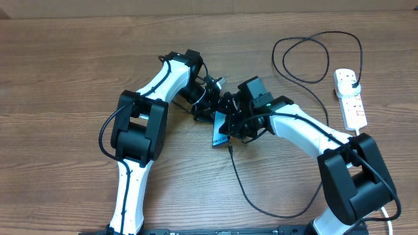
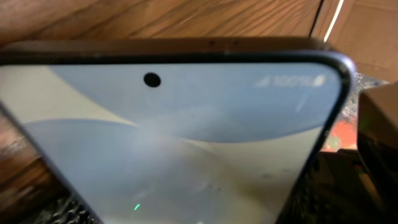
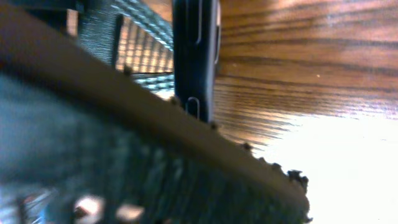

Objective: Plug charger to phone and switch on socket

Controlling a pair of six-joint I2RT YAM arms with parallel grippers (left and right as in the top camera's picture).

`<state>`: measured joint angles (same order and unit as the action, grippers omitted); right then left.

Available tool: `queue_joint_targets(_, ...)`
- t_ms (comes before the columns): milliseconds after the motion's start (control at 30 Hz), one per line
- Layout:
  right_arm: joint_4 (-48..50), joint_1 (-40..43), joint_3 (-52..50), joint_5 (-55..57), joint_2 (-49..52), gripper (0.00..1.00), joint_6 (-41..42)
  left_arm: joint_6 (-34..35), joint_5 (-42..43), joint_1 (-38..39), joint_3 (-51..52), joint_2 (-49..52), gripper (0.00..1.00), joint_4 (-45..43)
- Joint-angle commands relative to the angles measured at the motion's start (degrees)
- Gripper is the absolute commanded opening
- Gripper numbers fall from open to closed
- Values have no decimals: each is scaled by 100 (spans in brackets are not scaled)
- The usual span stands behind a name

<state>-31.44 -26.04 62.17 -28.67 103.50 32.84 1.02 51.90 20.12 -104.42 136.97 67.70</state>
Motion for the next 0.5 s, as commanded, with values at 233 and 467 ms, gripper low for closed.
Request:
queue_joint_targets(233, 804, 1064, 160, -2201, -321, 4, -505, -2074, 3871, -365, 9, 48, 84, 66)
queue_joint_targets(467, 1279, 1139, 160, -2087, -321, 4, -433, -2072, 3875, -382, -59, -13, 57, 157)
